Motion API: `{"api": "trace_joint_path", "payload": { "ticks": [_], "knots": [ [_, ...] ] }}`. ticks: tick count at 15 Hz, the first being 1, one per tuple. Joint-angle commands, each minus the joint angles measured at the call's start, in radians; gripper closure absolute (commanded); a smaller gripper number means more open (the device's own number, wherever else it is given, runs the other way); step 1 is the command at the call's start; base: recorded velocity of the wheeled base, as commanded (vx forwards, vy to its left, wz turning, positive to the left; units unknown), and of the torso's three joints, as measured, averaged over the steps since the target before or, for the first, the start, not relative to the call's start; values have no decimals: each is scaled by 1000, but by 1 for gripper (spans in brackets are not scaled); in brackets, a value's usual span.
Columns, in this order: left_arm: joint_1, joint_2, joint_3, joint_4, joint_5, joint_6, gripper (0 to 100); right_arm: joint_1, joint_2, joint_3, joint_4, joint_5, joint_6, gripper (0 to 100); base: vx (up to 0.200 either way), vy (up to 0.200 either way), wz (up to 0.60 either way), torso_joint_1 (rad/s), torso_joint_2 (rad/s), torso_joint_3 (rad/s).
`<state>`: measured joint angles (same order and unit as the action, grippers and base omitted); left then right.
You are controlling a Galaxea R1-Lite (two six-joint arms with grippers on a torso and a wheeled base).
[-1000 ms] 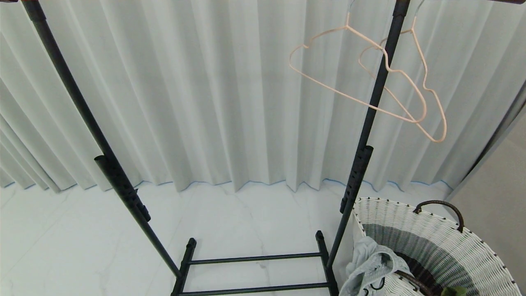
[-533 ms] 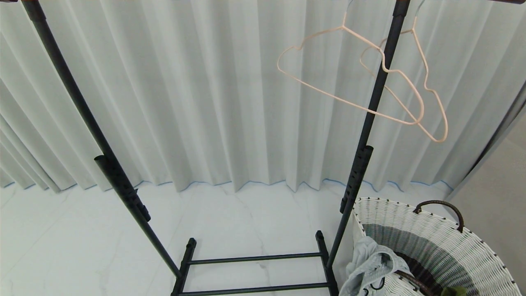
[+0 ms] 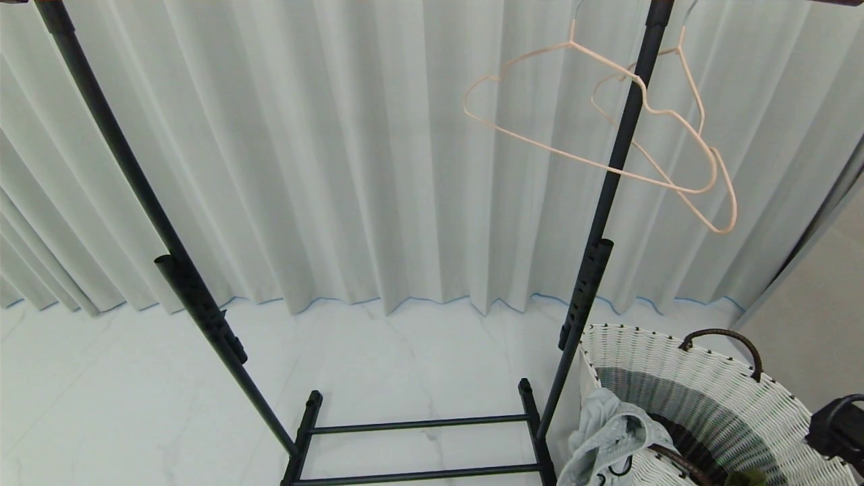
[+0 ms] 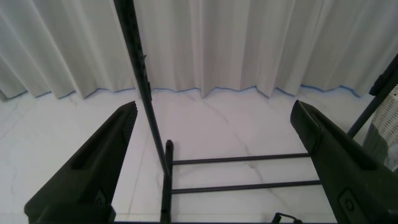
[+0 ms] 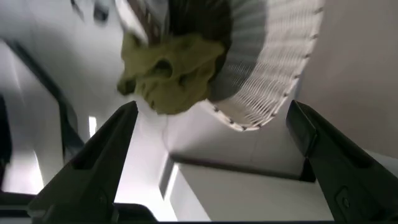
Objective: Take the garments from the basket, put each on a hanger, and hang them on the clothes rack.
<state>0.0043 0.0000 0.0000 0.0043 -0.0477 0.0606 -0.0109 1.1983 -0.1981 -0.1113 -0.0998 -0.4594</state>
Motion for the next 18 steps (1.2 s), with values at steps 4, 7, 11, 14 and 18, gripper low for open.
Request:
{"api": "trace_joint_path", "payload": {
  "ticks": [4,7,11,14,18],
  "knots": [
    [0,0,0,0,0,4,0,-21,472,114,-346,-1,-79,0,0,0,0,0,0,0],
    [0,0,0,0,0,4,0,-46,561,91,-403,-6,-82,0,0,0,0,0,0,0],
    [0,0,0,0,0,5,0,-89,653,40,-502,-6,-85,0,0,0,0,0,0,0],
    [0,0,0,0,0,5,0,-144,696,28,-553,-6,-137,0,0,0,0,0,0,0],
    [0,0,0,0,0,5,0,-149,731,28,-631,29,-143,0,0,0,0,0,0,0]
  ]
}}
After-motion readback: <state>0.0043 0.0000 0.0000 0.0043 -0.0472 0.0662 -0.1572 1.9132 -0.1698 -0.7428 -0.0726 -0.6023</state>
